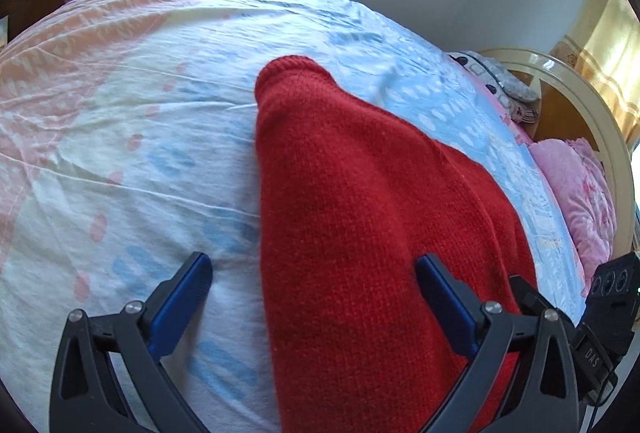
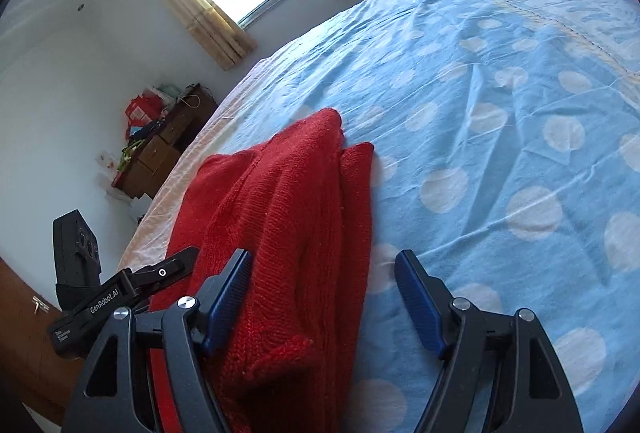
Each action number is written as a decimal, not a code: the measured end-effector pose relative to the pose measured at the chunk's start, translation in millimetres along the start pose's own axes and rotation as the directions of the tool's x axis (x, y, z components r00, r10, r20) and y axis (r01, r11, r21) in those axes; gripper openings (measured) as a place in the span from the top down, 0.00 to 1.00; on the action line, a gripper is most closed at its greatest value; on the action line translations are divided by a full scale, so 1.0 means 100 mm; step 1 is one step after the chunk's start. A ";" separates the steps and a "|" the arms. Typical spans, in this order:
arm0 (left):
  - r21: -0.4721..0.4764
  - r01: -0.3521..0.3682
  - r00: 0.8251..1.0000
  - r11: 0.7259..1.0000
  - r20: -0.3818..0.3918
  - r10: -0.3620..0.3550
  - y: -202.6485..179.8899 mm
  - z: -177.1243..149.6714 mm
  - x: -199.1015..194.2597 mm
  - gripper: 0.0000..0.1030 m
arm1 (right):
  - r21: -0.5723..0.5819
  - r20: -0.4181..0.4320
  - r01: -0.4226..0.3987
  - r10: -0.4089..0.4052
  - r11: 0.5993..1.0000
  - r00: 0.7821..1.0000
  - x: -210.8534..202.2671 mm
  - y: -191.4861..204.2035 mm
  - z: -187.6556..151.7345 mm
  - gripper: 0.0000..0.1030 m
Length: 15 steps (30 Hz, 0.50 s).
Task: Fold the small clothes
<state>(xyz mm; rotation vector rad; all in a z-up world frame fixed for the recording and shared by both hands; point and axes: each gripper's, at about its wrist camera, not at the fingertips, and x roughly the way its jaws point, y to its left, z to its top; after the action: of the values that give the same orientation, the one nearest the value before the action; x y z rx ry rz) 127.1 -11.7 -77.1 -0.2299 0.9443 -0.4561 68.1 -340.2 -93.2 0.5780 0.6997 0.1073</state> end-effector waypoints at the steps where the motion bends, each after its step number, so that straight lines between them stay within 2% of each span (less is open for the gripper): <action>1: 0.014 0.011 1.000 1.000 -0.006 -0.010 -0.02 -0.01 0.00 0.00 | -0.008 -0.003 -0.003 0.003 1.000 1.000 0.01 0.01 0.00 0.29; 5: 0.071 0.030 0.999 0.997 -0.017 -0.029 -0.11 -0.05 -0.01 0.02 | -0.026 -0.016 -0.014 0.014 1.000 1.000 0.03 0.02 -0.03 0.30; 9: 0.051 0.062 0.998 0.997 -0.025 -0.061 -0.07 -0.02 0.02 0.02 | -0.016 -0.019 -0.007 0.007 1.000 1.000 0.06 0.01 -0.02 0.30; 15: 0.057 0.092 0.995 0.994 -0.032 -0.090 -0.08 -0.02 0.03 0.02 | -0.073 -0.060 -0.013 0.009 0.997 0.998 0.15 0.13 -0.03 0.31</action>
<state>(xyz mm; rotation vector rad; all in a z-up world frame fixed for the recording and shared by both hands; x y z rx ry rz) 124.6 -20.5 -77.3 -0.2141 0.9503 -0.5712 79.1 -324.0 -96.5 0.5104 0.7478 0.1606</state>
